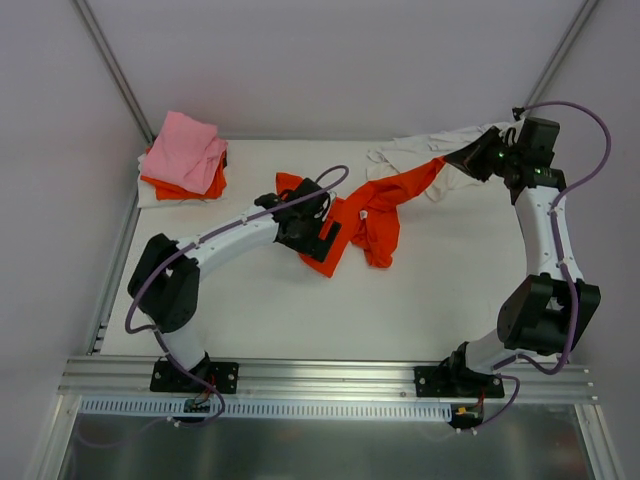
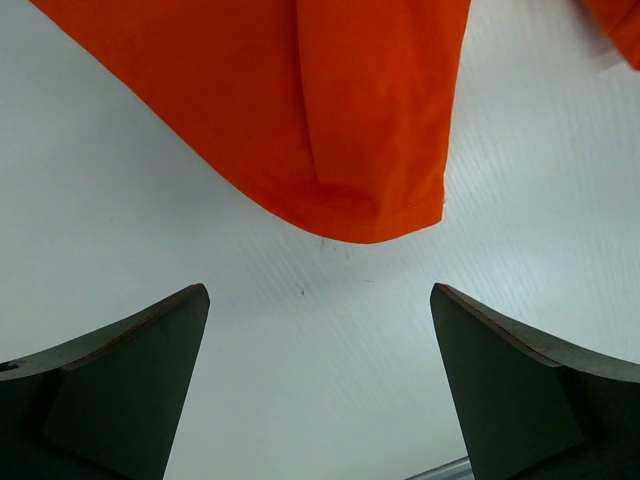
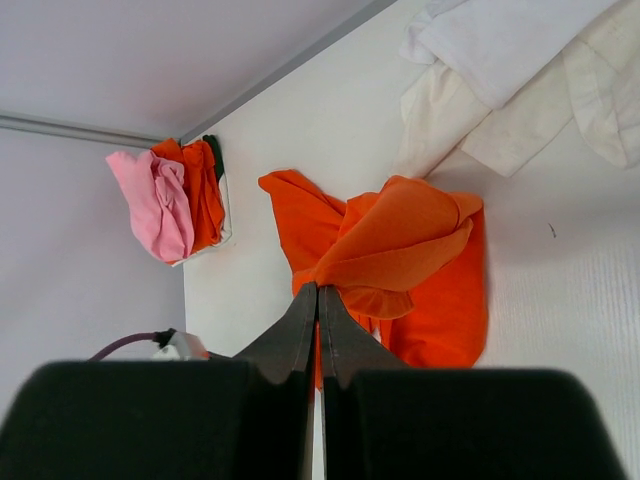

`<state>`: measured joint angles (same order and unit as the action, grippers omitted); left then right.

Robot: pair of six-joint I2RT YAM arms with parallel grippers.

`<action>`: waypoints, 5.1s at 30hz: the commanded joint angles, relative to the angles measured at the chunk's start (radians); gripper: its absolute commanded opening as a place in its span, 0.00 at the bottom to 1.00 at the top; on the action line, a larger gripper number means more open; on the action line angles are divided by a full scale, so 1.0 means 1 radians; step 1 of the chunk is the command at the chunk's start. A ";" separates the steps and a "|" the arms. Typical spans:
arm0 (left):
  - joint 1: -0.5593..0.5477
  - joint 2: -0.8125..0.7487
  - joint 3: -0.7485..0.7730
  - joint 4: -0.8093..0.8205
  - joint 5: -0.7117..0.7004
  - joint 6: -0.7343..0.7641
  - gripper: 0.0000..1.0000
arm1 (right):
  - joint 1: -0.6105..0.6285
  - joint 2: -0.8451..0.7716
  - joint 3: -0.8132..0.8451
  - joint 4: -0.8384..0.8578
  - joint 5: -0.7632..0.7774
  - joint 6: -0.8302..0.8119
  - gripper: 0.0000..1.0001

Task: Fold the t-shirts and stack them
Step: Flatten out the tshirt

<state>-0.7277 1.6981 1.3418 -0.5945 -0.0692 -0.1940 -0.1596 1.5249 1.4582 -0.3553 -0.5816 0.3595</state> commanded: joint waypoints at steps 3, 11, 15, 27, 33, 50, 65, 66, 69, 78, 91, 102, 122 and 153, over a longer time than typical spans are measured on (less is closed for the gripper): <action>-0.021 0.035 0.020 -0.019 0.064 -0.013 0.96 | 0.012 -0.052 0.005 0.026 -0.009 0.009 0.00; -0.050 0.104 0.066 0.012 0.152 -0.050 0.96 | 0.012 -0.048 0.010 0.019 -0.009 0.007 0.00; -0.091 0.164 0.112 0.019 0.172 -0.058 0.96 | 0.012 -0.046 0.008 0.022 -0.009 0.007 0.00; -0.148 0.272 0.090 0.042 0.091 -0.038 0.96 | 0.012 -0.037 0.016 0.019 -0.020 0.004 0.00; -0.157 0.268 0.046 0.053 -0.050 -0.022 0.95 | 0.014 -0.032 0.010 0.026 -0.029 0.007 0.00; -0.171 0.276 0.066 0.050 -0.233 -0.004 0.95 | 0.014 -0.037 0.008 0.042 -0.049 0.027 0.00; -0.187 0.282 0.089 0.030 -0.313 0.001 0.85 | 0.014 -0.065 -0.010 0.047 -0.046 0.033 0.00; -0.187 0.285 0.088 0.032 -0.313 0.005 0.83 | 0.014 -0.065 -0.010 0.047 -0.046 0.033 0.00; -0.187 0.294 0.073 0.041 -0.316 0.011 0.72 | 0.014 -0.069 -0.009 0.047 -0.046 0.033 0.00; -0.187 0.307 0.014 0.074 -0.322 0.011 0.51 | 0.014 -0.062 0.008 0.055 -0.049 0.050 0.00; -0.187 0.282 0.002 0.071 -0.305 0.024 0.00 | 0.014 -0.062 0.016 0.050 -0.052 0.050 0.01; -0.177 -0.075 0.197 -0.112 -0.369 0.002 0.00 | 0.014 -0.109 0.018 0.027 -0.044 0.042 0.00; -0.153 -0.758 0.152 -0.333 -0.822 0.071 0.00 | 0.022 -0.565 0.309 -0.493 0.534 -0.333 0.00; 0.076 -1.023 0.494 -0.478 -0.397 0.145 0.00 | 0.158 -0.830 0.648 -0.706 0.848 -0.459 0.00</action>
<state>-0.6720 0.6792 1.8458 -1.0893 -0.4328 -0.0910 -0.0044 0.6476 2.0918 -1.0916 0.0425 -0.0189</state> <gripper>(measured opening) 0.029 0.008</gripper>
